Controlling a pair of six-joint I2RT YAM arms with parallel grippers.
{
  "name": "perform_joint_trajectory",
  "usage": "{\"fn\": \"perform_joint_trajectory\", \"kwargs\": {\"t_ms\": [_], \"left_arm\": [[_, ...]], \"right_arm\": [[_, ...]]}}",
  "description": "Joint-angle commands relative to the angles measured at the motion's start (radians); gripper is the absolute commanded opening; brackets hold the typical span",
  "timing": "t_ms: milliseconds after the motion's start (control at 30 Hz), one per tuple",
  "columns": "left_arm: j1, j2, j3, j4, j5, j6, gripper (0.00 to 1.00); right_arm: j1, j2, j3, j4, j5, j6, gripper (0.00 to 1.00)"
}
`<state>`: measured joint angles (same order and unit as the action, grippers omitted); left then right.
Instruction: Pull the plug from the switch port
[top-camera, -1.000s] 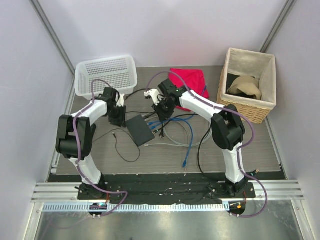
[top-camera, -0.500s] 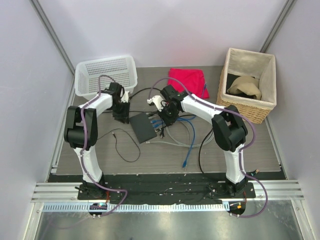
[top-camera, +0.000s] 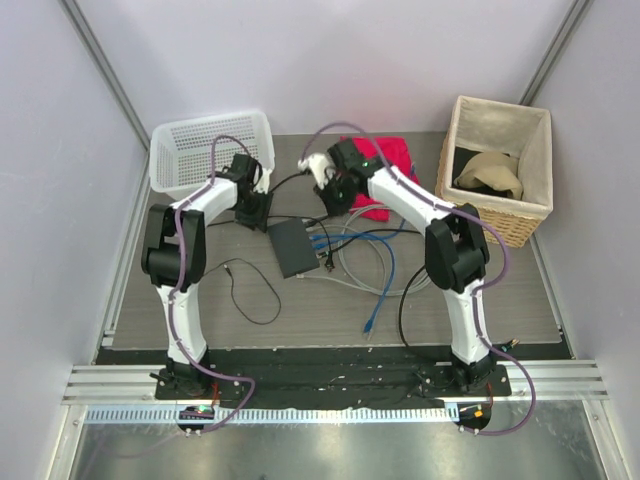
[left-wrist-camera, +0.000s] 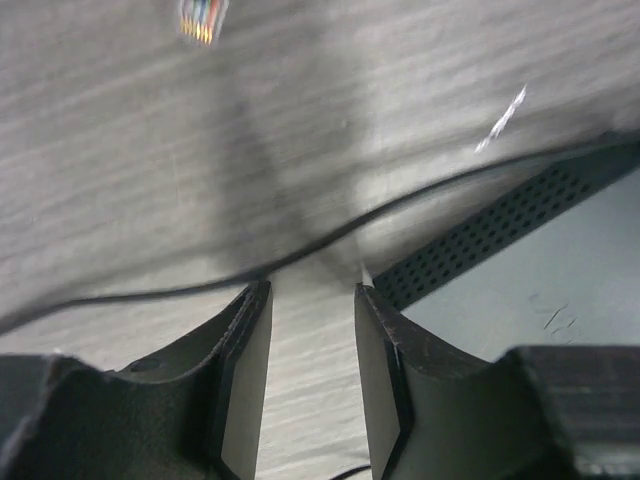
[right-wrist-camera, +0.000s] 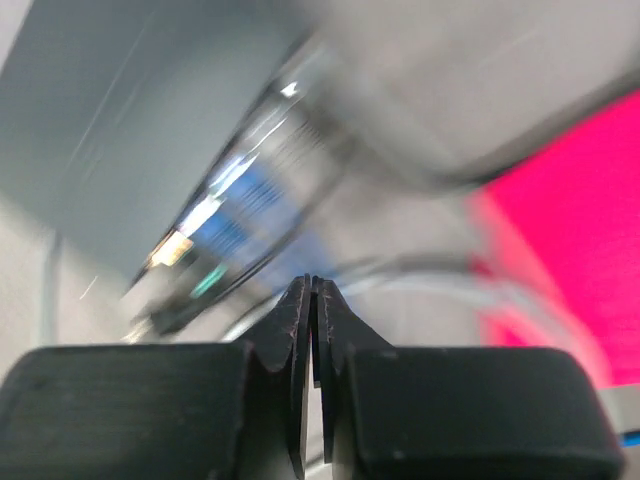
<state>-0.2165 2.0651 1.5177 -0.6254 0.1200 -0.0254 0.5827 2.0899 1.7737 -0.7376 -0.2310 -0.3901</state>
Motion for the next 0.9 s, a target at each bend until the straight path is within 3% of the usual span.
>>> {"fn": "perform_joint_trajectory", "kwargs": {"t_ms": [0, 200, 367, 567, 767, 867], "left_arm": [[-0.003, -0.105, -0.05, -0.014, -0.023, 0.022, 0.44], [-0.003, -0.233, -0.114, -0.04, 0.042, -0.008, 0.47], [-0.004, -0.336, -0.174, -0.04, 0.079, -0.031, 0.48], [-0.004, -0.405, -0.232, -0.03, 0.102, -0.028, 0.49], [-0.007, -0.408, -0.251, -0.022, 0.118, -0.018, 0.52], [-0.009, -0.392, -0.26, -0.008, 0.142, -0.018, 0.52]], "right_arm": [[-0.092, 0.152, 0.249, 0.058, -0.031, 0.011, 0.07], [-0.093, 0.335, 0.447, 0.058, -0.013, -0.015, 0.01], [-0.095, 0.363, 0.419, 0.055, -0.007, -0.036, 0.01], [-0.066, 0.244, 0.207, 0.012, 0.001, -0.062, 0.01], [0.034, 0.027, -0.146, 0.021, -0.008, -0.073, 0.01], [0.138, -0.079, -0.261, 0.09, 0.12, -0.081, 0.01]]}}
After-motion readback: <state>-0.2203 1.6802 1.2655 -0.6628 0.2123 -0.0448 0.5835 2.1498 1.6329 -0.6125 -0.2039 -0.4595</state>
